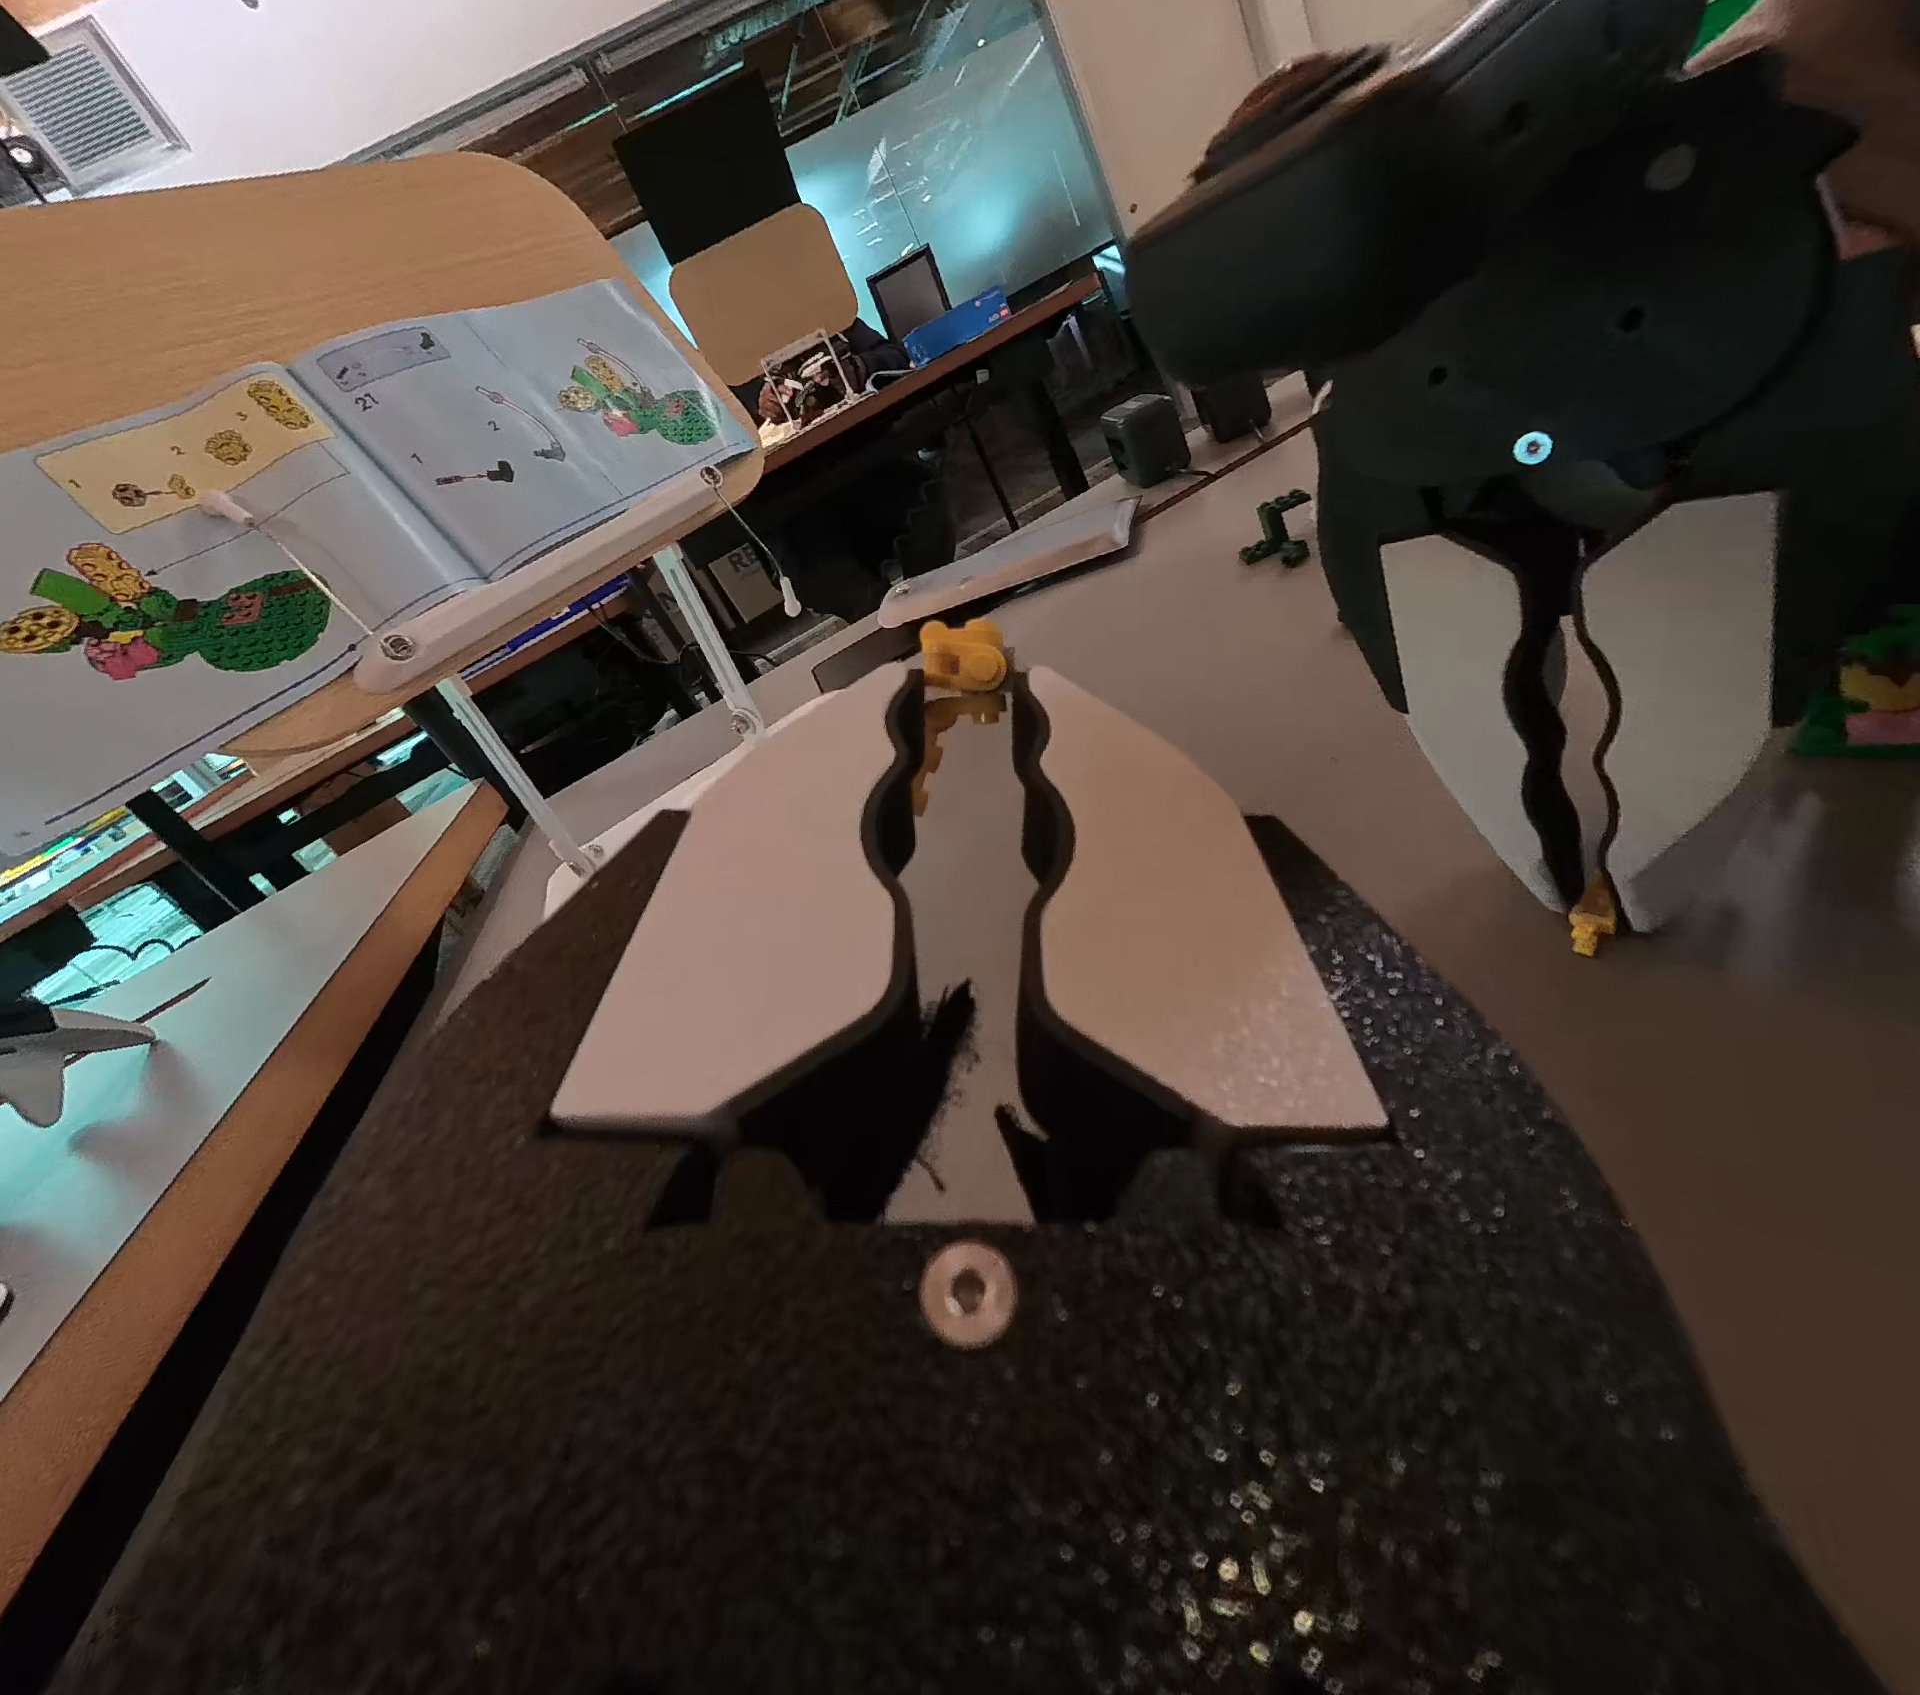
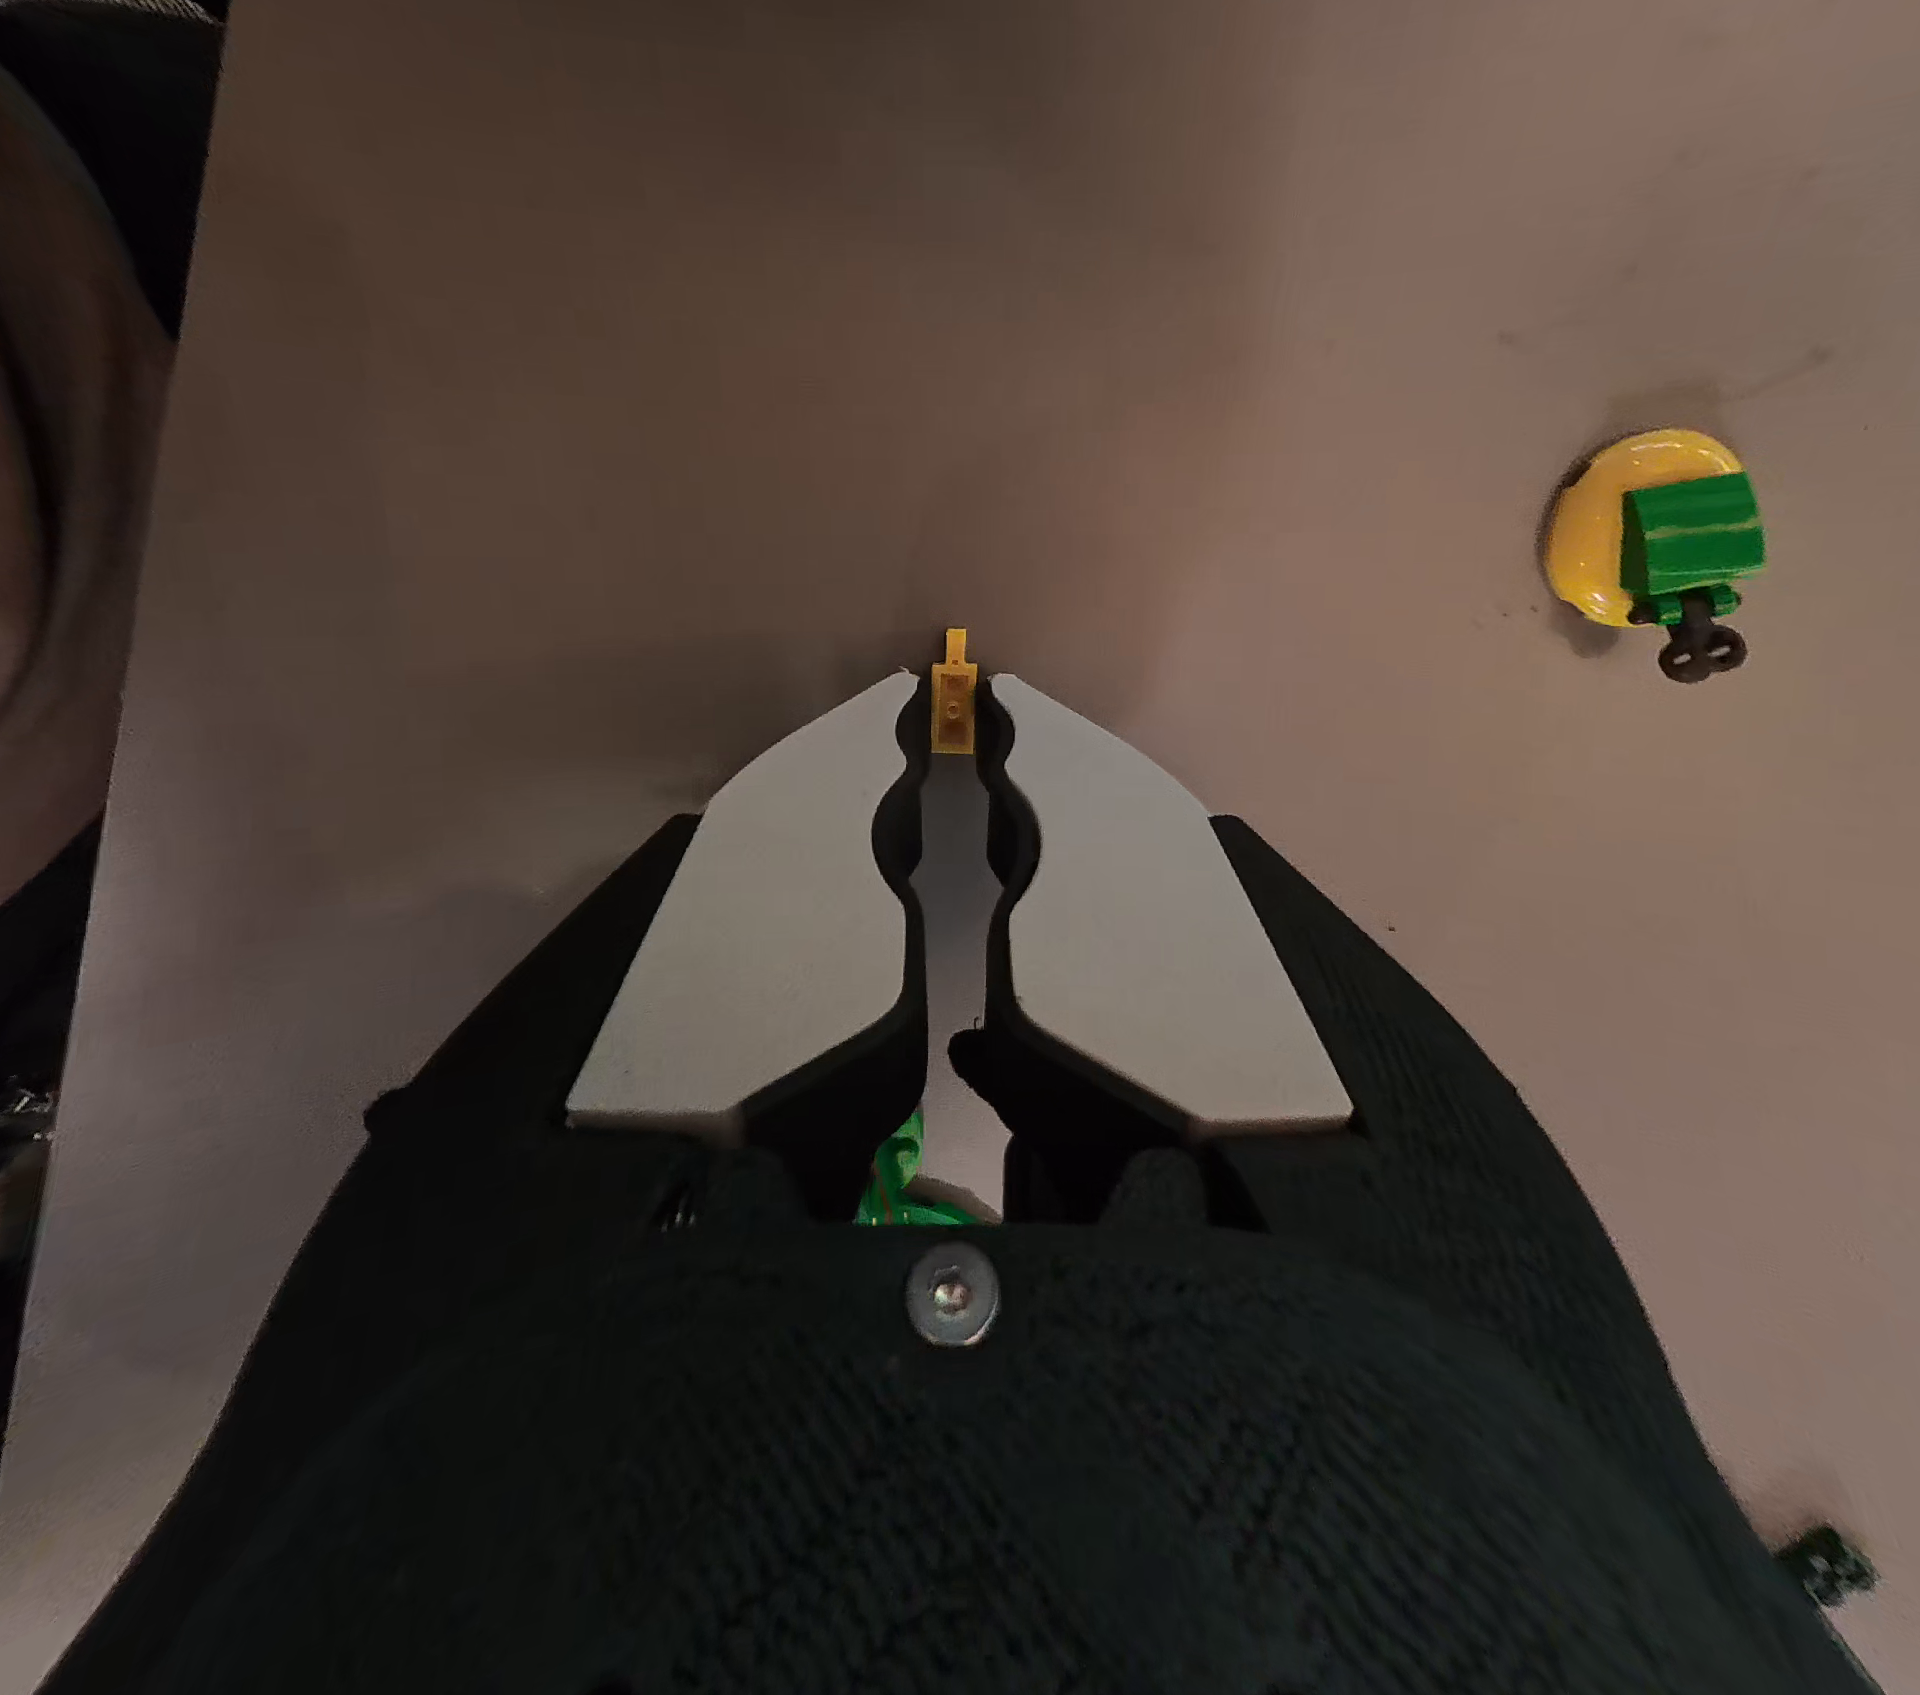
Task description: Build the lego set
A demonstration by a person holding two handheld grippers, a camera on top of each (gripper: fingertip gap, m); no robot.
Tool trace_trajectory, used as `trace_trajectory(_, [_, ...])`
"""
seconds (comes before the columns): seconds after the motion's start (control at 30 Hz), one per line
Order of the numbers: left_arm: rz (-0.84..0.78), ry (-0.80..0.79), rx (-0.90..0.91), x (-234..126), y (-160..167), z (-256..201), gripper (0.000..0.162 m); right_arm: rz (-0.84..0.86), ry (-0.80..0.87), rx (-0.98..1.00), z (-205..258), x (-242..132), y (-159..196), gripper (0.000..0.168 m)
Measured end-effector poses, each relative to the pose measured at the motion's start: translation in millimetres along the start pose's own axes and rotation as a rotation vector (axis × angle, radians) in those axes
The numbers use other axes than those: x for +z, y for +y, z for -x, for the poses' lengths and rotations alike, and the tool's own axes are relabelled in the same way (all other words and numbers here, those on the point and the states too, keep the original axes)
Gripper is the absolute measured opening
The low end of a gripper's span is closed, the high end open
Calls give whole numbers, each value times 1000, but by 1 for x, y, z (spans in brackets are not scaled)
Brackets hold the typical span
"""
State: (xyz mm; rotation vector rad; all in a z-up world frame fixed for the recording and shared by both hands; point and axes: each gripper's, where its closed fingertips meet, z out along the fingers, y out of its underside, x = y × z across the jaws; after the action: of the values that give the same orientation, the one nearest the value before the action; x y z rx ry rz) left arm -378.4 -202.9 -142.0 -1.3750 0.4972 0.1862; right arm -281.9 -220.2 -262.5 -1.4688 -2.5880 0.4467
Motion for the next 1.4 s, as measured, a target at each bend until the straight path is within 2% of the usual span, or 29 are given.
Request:
trace_trajectory(0.1, [8,23,32,1,2,-4,16,-26,53,-12,0,-6,-6,6])
trace_trajectory(0.27, [-74,24,341,-4,-10,-19,15,-326,235,97,-9,-51,-45,6])
trace_trajectory(0.4, [-136,30,438,-4,-22,-37,15,-359,330,84,-5,-82,-47,6])
trace_trajectory(0.6, [-107,30,617,1,-16,-54,15,-312,424,66,-4,-109,-50,5])
trace_trajectory(0.87, [-56,107,892,6,3,-86,14,-173,419,119,-12,-92,-33,6])
trace_trajectory(0.97, [-58,126,912,7,5,-92,14,-113,442,151,-13,-84,-21,6])
trace_trajectory(1.07, [-70,138,916,7,3,-97,14,-72,398,180,-3,-77,-13,6])
trace_trajectory(1.4, [-103,168,914,7,-1,-109,14,-23,334,174,6,-75,-11,6])
